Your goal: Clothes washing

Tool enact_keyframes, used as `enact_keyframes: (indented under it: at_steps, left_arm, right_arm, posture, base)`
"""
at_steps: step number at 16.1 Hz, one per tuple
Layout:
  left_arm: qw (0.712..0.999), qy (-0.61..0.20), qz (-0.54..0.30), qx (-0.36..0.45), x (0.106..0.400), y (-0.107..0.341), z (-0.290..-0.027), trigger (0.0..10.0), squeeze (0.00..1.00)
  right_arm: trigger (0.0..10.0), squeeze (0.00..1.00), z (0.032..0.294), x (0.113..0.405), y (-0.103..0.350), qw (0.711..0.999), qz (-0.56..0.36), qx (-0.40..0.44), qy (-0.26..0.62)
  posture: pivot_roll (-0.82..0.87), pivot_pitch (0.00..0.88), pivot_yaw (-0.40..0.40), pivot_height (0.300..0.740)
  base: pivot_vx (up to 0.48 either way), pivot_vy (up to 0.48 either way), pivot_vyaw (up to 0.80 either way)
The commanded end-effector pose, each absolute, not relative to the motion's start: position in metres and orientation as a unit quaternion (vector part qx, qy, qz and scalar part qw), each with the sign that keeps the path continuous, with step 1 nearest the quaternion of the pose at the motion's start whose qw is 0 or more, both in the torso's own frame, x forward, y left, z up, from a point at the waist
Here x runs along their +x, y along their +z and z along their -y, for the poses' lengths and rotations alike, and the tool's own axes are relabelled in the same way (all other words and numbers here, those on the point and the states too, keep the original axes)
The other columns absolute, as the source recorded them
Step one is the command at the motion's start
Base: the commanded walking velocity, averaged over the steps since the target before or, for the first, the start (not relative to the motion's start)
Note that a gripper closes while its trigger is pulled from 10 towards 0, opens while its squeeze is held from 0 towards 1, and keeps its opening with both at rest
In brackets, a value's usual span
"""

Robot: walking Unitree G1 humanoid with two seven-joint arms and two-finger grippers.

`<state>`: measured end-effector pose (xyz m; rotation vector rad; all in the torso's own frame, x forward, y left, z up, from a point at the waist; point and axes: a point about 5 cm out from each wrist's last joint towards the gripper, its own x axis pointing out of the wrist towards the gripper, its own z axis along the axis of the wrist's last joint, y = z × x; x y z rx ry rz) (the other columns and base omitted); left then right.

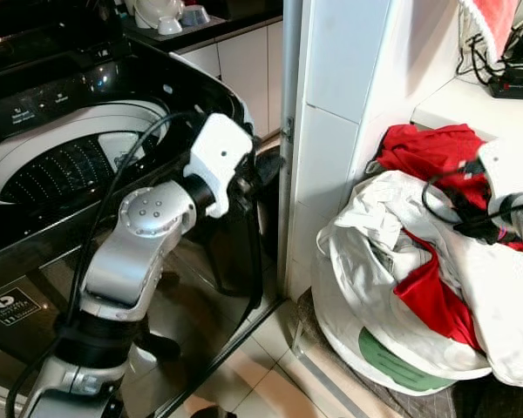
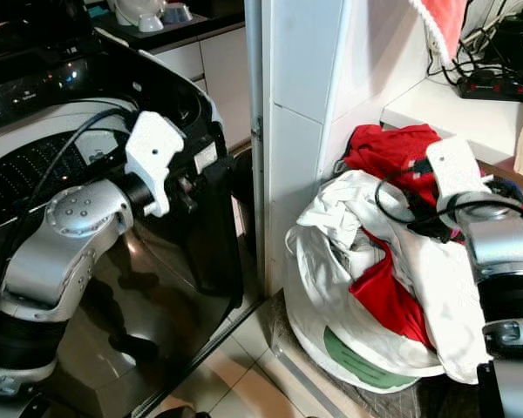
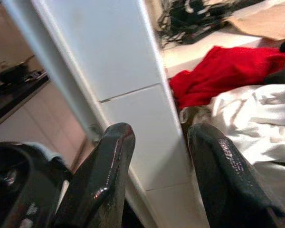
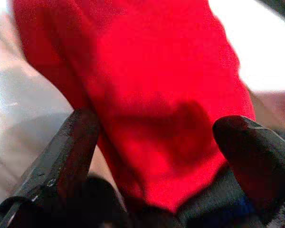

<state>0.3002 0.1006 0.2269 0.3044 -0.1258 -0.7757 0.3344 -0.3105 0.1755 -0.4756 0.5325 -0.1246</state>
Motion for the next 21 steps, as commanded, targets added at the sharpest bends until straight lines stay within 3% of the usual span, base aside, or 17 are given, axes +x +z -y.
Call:
enact_keyframes:
  at_steps: [1, 2, 3, 4, 13, 21]
  left_arm:
    - [0.9, -0.406, 0.058, 0.145, 0.292, 0.228, -0.098, 10.0, 0.0]
    - [0.892, -0.426, 0.063, 0.141, 0.286, 0.229, -0.098, 10.0, 0.0]
    - [0.883, -0.441, 0.071, 0.143, 0.28, 0.229, -0.096, 10.0, 0.0]
    - [0.883, -0.443, 0.069, 0.141, 0.278, 0.229, -0.095, 10.0, 0.0]
    - [0.865, -0.481, 0.057, 0.132, 0.266, 0.223, -0.083, 10.0, 0.0]
    - [0.853, -0.503, 0.049, 0.133, 0.257, 0.219, -0.078, 10.0, 0.0]
  right_arm:
    - [10.0, 1.0, 0.317, 0.334, 0.186, 0.932, -0.267, -0.225, -0.095]
    - [10.0, 0.82, 0.316, 0.332, 0.19, 0.94, -0.27, -0.176, -0.11]
    - [10.0, 0.35, 0.314, 0.328, 0.193, 0.947, -0.266, -0.126, -0.127]
    - [10.0, 0.0, 0.313, 0.323, 0.195, 0.95, -0.266, -0.088, -0.137]
    - [10.0, 0.0, 0.307, 0.297, 0.184, 0.934, -0.326, 0.006, -0.148]
    - [10.0, 0.0, 0.311, 0.289, 0.163, 0.916, -0.368, -0.006, -0.156]
  posture:
    - [-0.06, 0.0, 0.039, 0.74]
    - [-0.06, 0.0, 0.031, 0.74]
    - [-0.06, 0.0, 0.021, 0.74]
    - [-0.06, 0.0, 0.008, 0.74]
    - [-0.09, 0.0, -0.003, 0.74]
    - [-0.1, 0.0, -0.028, 0.74]
  base:
    - [0.0, 0.0, 0.0]
    - [0.0, 0.0, 0.0]
    - [0.0, 0.0, 0.0]
    - [0.0, 0.0, 0.0]
    - [0.0, 0.0, 0.0]
    - [0.0, 0.0, 0.0]
